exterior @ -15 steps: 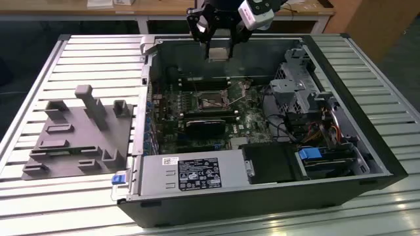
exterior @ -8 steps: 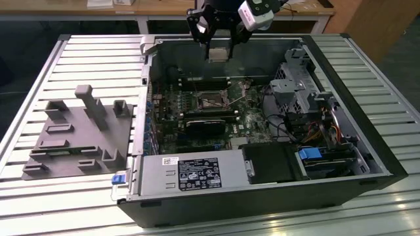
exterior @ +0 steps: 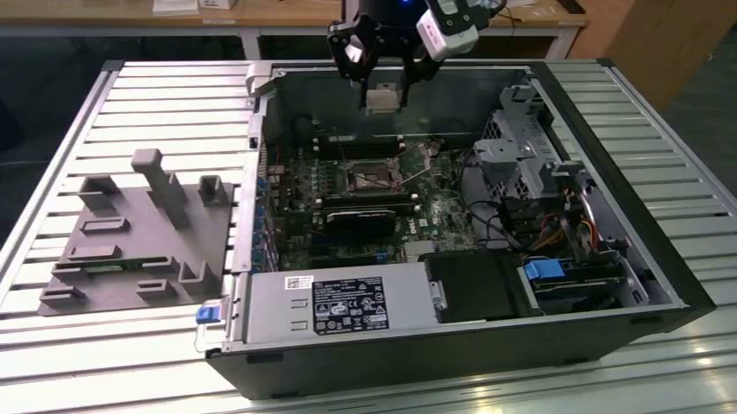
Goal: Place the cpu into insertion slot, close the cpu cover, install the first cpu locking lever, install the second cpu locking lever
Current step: 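Place the cpu into insertion slot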
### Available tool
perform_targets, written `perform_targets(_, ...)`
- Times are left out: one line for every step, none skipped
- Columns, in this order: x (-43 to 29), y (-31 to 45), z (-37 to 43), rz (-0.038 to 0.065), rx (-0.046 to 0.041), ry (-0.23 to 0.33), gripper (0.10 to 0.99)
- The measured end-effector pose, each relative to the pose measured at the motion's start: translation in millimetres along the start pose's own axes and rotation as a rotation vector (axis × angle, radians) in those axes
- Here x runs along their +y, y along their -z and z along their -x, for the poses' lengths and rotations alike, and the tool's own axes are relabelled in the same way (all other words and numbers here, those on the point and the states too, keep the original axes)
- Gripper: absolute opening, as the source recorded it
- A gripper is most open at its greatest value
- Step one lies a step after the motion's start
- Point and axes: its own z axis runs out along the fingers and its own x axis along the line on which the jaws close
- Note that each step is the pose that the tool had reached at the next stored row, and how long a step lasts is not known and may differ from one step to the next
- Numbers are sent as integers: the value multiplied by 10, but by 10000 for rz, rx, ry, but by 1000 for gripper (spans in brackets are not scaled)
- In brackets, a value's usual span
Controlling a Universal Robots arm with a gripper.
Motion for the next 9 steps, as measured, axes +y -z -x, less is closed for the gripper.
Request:
perform_targets(-1, -9, 0, 0, 0, 0, 533)
perform_targets(-2, -19, 0, 0, 0, 0, 533)
perform_targets(-3, -30, 1, 0, 0, 0, 533)
perform_targets(-4, -42, 1, -1, 0, 0, 533)
perform_targets(-5, -53, 1, 0, 0, 0, 533)
perform_targets(-6, -65, 1, 0, 0, 0, 533)
perform_targets(-7, -78, 1, 0, 0, 0, 533)
perform_targets(-8, -93, 2, -1, 0, 0, 533)
perform_targets(-10, -109, 2, -1, 0, 0, 533)
